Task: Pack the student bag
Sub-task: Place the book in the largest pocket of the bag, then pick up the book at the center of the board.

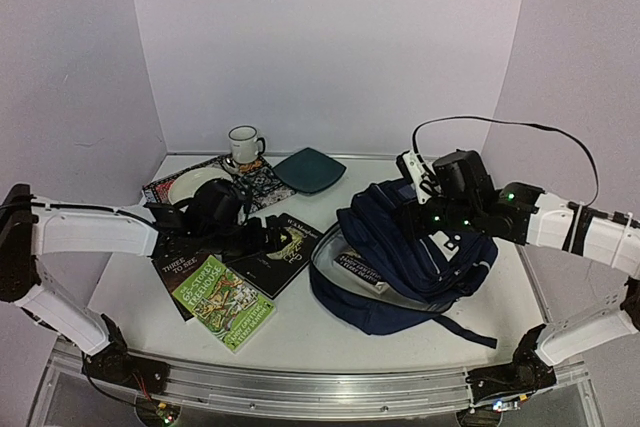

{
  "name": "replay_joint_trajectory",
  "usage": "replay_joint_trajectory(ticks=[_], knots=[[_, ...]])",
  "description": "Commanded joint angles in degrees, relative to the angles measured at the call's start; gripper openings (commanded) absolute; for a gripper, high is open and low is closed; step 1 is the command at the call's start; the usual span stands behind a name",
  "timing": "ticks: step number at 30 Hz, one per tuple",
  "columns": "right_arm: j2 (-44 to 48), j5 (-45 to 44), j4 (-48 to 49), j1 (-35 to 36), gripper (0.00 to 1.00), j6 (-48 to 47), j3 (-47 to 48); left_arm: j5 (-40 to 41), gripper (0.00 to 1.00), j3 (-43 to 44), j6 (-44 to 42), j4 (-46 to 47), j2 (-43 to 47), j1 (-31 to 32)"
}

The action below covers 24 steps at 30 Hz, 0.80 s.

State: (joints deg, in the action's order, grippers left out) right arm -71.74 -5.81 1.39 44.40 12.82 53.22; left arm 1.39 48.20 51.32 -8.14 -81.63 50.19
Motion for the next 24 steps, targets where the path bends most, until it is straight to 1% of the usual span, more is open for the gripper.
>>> replay_joint_trajectory(ticks=[1, 9, 12, 15, 20, 24], knots=[[3.58, -3.64, 0.78, -0.28, 0.0, -0.35, -0.49, 7.75, 1.0, -2.86, 8.61, -14.65, 7.25, -0.36], [4.79, -3.29, 0.75, -0.28, 0.0, 0.36, -2.24, 10.77, 1.0, -13.53, 21.27, -26.05, 23.73, -0.77], [4.61, -3.21, 0.75, -0.28, 0.0, 0.06, -2.27, 10.79, 1.0, -15.67, 23.32, -28.92, 26.46, -0.92], [4.11, -2.74, 0.99, -0.28, 0.0, -0.07, -2.24, 10.58, 0.99, -17.13, 24.34, -29.11, 26.2, -0.98], [3.54, -2.36, 1.68, -0.28, 0.0, 0.1, -2.76, 11.38, 0.99, -17.43, 23.78, -28.22, 21.73, -1.11], [3.45, -2.09, 2.09, -0.27, 0.0, 0.06, -2.92, 10.34, 0.98, -16.5, 18.93, -21.59, 17.68, -2.73]])
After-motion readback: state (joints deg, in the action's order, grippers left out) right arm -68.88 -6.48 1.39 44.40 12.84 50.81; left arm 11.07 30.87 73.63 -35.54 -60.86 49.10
